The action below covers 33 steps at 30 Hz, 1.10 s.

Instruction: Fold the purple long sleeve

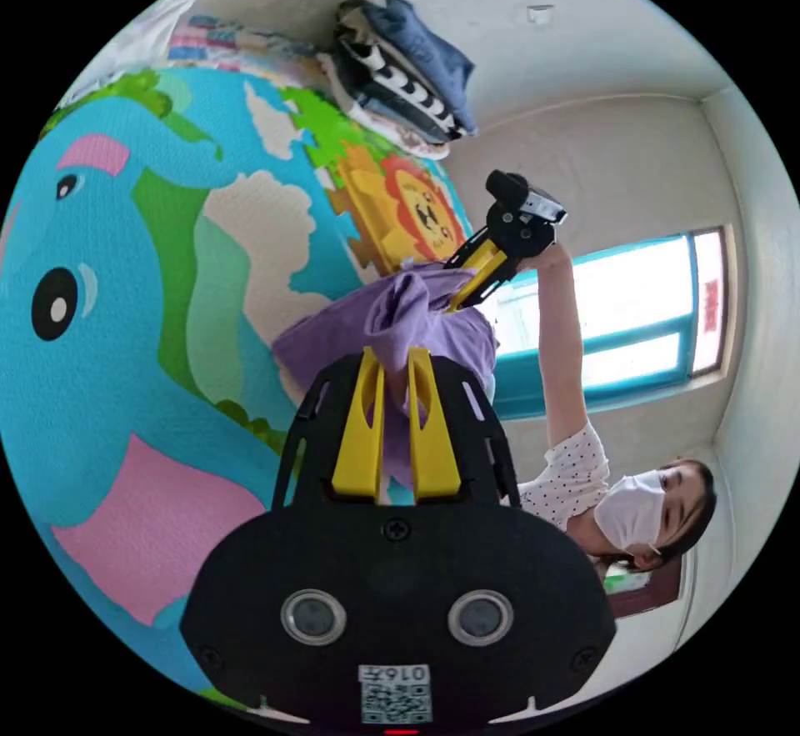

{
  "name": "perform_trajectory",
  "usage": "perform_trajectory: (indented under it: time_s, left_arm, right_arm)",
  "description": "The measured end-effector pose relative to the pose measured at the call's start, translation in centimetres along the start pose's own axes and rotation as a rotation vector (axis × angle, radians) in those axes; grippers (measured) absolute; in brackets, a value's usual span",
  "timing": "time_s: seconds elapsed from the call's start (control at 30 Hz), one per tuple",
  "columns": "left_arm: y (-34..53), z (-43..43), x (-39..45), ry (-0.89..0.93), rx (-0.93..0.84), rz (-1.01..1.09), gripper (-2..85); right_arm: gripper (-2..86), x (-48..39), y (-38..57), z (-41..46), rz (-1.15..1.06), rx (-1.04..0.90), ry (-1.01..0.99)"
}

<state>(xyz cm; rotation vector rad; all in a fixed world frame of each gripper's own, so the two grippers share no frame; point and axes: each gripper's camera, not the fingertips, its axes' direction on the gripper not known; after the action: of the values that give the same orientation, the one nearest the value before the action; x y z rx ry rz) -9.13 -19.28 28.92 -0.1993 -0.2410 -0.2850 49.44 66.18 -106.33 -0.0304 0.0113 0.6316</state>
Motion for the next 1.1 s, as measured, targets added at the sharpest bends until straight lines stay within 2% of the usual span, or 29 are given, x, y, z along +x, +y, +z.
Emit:
perform_trajectory:
  time_s: [0.13, 0.23, 0.3, 0.4, 0.47, 0.5, 0.57, 0.63, 0.77, 0.87, 1.1]
  left_arm:
    - [0.2, -0.6, -1.6, 0.019, 0.019, 0.013, 5.6]
    - [2.1, -3.0, -2.1, 0.034, 0.123, 0.035, 6.4]
    - [4.8, -5.4, -1.4, 0.076, 0.226, 0.13, 7.5]
    - [9.7, -7.6, 0.8, 0.104, 0.318, 0.276, 8.1]
    - [13.1, -7.1, 2.6, 0.102, 0.305, 0.367, 8.3]
    - [15.2, -6.0, 3.9, 0.082, 0.271, 0.418, 8.4]
    - [18.0, -3.3, 5.7, 0.031, 0.199, 0.484, 9.0]
    - [20.1, -0.3, 7.3, -0.05, 0.126, 0.538, 10.0]
    - [23.8, 5.8, 10.2, -0.188, 0.009, 0.71, 13.5]
    - [25.8, 7.3, 11.5, -0.264, 0.065, 0.754, 13.9]
    - [33.0, 11.6, 13.8, -0.381, 0.11, 0.883, 14.3]
  right_arm:
    - [4.4, 3.5, -0.1, 0.8, -0.029, 0.065, -0.065]
    - [5.2, 4.3, 1.8, 0.0, 0.019, 0.167, -0.018]
    - [5.8, 4.4, 3.7, -0.8, 0.064, 0.267, 0.029]
    - [6.1, 3.6, 8.1, -2.4, 0.137, 0.546, 0.118]
    - [5.9, 0.8, 12.2, -3.2, 0.145, 0.852, 0.218]
    - [5.6, -0.3, 13.0, -3.2, 0.126, 0.93, 0.242]
    - [3.7, -5.2, 14.4, -2.1, -0.065, 1.133, 0.289]
    - [2.1, -8.6, 12.9, -1.1, -0.173, 1.132, 0.327]
    - [0.2, -14.6, 4.9, 1.8, -0.196, 0.925, 0.468]
    - [-0.2, -17.0, -0.3, 3.9, -0.171, 0.762, 0.514]
    - [-0.4, -18.8, -5.5, 6.9, -0.004, 0.677, 0.633]
